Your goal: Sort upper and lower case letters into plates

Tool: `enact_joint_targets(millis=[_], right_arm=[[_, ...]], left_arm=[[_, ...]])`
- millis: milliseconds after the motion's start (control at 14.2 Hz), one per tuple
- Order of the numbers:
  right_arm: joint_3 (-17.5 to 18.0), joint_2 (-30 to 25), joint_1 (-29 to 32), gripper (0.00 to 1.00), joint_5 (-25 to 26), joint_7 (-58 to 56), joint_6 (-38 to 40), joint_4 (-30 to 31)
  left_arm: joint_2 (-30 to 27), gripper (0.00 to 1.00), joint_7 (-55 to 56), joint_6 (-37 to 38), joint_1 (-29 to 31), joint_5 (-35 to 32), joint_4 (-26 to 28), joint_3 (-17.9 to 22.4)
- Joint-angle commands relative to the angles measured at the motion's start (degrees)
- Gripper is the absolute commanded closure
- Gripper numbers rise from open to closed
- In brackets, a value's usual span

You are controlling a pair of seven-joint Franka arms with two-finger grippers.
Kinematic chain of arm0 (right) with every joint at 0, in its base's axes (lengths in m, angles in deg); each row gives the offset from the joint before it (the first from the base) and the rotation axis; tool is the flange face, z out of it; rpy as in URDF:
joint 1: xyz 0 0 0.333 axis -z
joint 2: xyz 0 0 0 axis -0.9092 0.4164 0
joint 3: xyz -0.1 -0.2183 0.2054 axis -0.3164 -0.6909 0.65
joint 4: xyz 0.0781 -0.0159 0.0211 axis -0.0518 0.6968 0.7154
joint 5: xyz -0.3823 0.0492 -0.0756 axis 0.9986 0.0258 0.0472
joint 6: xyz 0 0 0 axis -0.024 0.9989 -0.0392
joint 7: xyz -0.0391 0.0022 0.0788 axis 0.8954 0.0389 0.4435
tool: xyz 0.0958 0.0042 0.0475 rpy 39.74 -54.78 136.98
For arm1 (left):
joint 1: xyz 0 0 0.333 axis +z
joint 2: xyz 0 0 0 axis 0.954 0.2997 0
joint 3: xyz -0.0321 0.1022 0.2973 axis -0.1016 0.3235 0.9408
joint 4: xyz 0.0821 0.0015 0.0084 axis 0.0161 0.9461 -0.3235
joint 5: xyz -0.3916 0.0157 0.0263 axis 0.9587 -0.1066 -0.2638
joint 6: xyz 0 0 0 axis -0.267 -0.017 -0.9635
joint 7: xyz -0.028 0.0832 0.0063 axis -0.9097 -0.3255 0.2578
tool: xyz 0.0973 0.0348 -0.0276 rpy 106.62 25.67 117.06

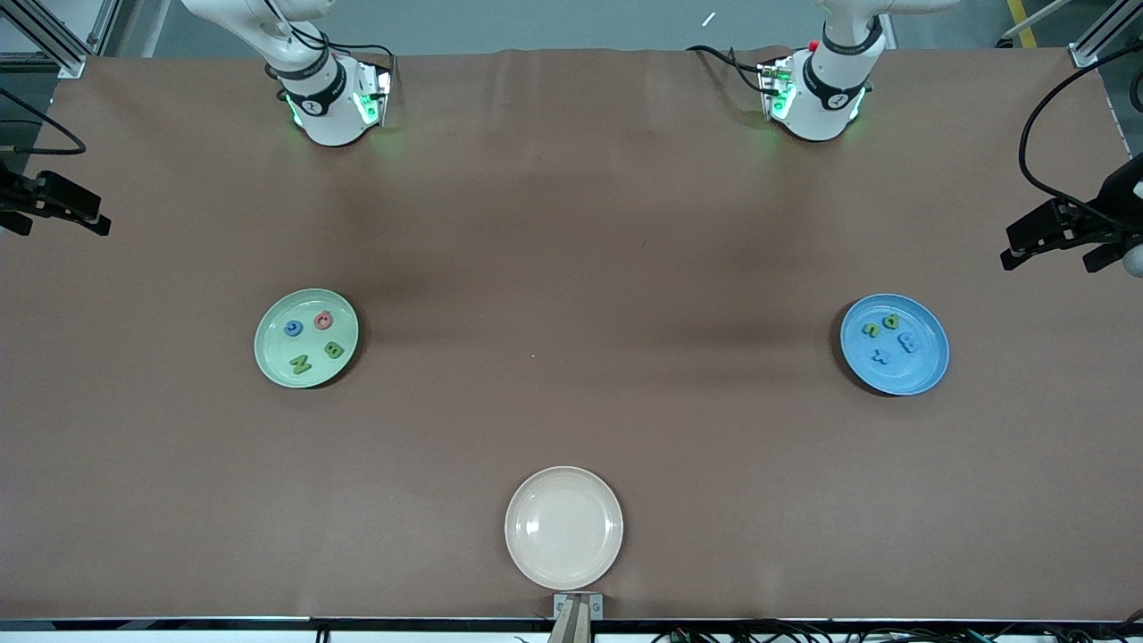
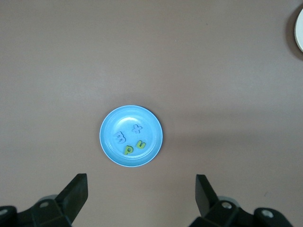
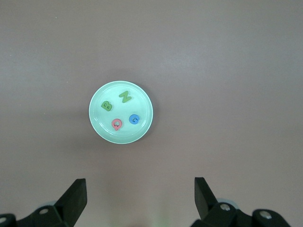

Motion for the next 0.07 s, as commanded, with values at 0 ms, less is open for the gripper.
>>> enact_joint_targets(millis=[0], right_arm=[[0.6,-2.1,0.2,0.00,-0.4,1.5,-0.3,2.1]], left_arm=[[-0.8,0.00,0.4,0.5,0.3,0.0,-0.1,-0.2]])
